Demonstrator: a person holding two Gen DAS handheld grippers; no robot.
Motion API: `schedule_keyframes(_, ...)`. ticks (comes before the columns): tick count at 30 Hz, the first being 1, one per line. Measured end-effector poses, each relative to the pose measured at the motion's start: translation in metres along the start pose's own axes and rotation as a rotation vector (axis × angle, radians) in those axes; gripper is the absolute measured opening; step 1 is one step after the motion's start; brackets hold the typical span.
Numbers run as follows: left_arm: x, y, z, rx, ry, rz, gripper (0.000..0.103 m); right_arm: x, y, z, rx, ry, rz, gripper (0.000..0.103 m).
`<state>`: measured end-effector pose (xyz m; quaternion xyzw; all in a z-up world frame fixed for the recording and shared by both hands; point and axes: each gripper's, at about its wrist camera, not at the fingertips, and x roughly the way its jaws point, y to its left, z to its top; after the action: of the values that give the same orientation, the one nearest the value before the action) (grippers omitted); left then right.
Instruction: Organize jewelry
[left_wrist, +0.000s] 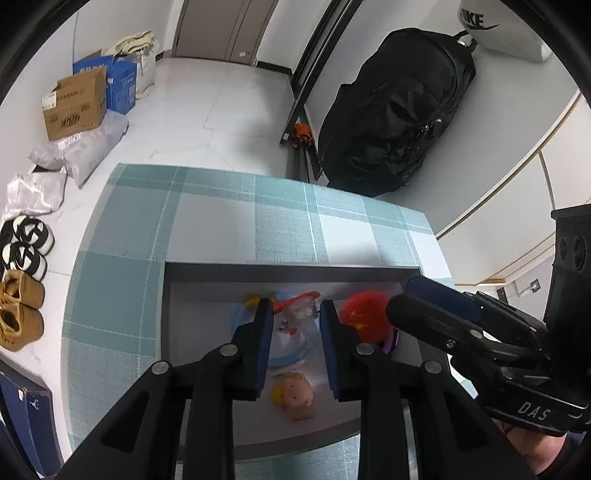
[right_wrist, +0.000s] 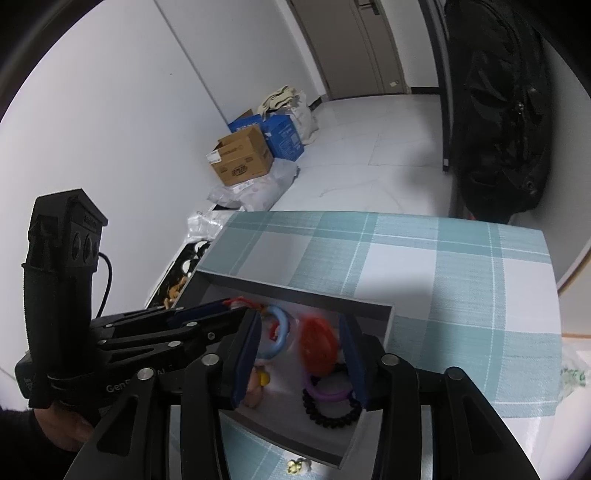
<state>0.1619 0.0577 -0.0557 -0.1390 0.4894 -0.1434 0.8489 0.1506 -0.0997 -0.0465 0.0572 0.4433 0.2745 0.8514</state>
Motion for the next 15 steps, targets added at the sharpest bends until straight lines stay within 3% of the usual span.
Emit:
schedule_keyframes(4,0.0,-0.006,-0.004,0.026,0.016,-0.007,0.029,-0.006,-0.002,-0.001,0.019,-0.014,0.008,0.053)
schedule_keyframes(9,-0.011,-0.015,-0.01,0.065,-0.02,0.023,0.056,-0.016,-0.002,-0.003,0.017,-0.035,-0.002,0.058)
schedule_keyframes(15,-0.021,-0.019,-0.017,0.082,-0.045,0.051,0.058,-0.031,-0.001,-0.008,-0.001,-0.062,-0.017,0.06)
